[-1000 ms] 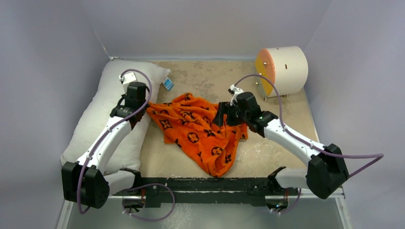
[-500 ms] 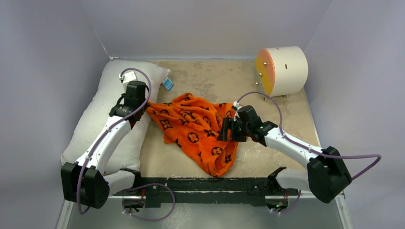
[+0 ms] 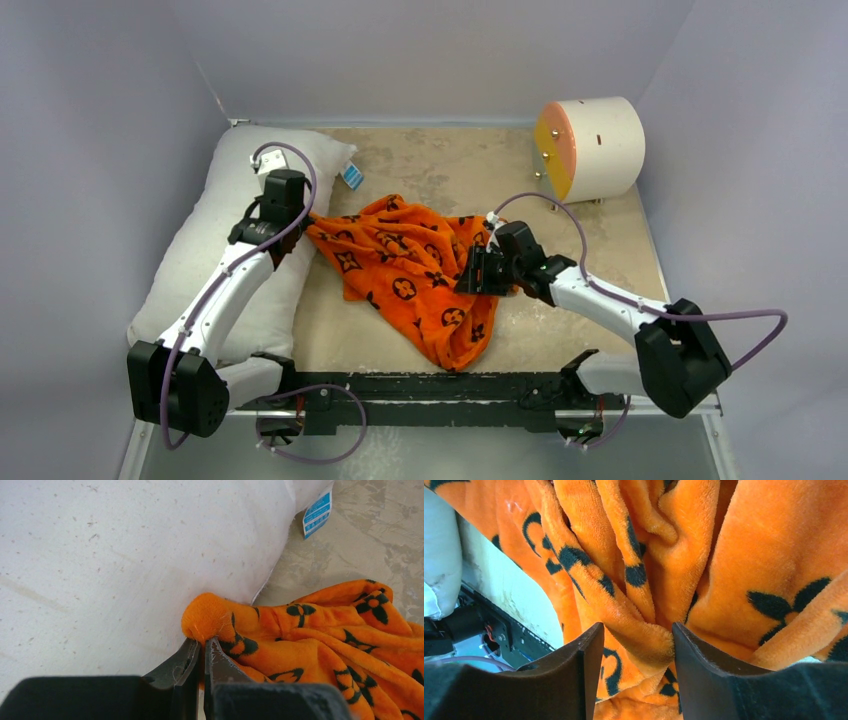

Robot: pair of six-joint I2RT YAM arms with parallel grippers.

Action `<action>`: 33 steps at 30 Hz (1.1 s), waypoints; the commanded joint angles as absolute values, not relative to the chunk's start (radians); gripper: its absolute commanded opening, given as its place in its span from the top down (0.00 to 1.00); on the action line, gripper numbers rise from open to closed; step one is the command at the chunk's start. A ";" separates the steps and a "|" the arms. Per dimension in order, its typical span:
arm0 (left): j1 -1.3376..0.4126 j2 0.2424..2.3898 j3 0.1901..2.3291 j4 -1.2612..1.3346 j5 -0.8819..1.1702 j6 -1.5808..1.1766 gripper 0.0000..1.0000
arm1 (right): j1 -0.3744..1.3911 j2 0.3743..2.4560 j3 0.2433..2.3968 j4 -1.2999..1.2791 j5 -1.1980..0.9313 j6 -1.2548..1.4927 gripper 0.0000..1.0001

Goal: Remove the pillowcase from the pillow
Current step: Fold the pillowcase at the center of the board.

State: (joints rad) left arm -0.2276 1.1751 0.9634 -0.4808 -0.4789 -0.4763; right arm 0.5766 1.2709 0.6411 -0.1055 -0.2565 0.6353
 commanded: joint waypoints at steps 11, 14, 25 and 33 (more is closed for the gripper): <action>-0.222 1.188 1.060 -0.435 -0.436 -0.458 1.00 | 0.575 1.210 0.632 -0.084 -0.339 0.644 1.00; -0.222 1.209 1.097 -0.439 -0.427 -0.445 1.00 | 0.575 1.155 0.665 -0.121 -0.327 0.637 1.00; -0.223 1.210 1.219 -0.412 -0.414 -0.460 1.00 | 0.558 1.040 0.968 -0.268 0.001 0.488 1.00; -0.175 1.506 1.741 -0.402 -0.389 -0.467 1.00 | 0.244 1.323 1.581 -0.239 0.032 0.310 1.00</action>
